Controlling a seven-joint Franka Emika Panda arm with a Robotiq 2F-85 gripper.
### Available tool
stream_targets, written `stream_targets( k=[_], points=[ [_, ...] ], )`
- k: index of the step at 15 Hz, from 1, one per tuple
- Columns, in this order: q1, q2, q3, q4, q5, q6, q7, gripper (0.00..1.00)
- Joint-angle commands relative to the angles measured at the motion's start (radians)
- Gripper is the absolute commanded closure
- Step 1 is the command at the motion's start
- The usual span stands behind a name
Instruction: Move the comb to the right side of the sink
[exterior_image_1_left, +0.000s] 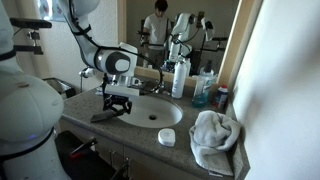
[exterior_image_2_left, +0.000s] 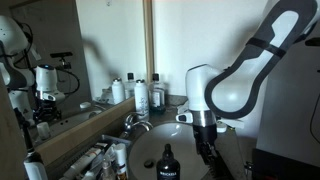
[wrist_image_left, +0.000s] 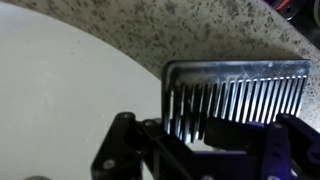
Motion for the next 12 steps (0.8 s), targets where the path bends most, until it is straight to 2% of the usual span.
stream_targets(
  k=[1, 7, 12],
  points=[
    [-0.019, -0.133, -0.035, -0.017, -0.038, -0.110, -0.017, 1.00],
    [-0.036, -0.291, -0.110, -0.014, -0.064, -0.221, -0.007, 1.00],
    [-0.059, -0.415, -0.166, -0.012, -0.065, -0.229, 0.027, 1.00]
  ],
)
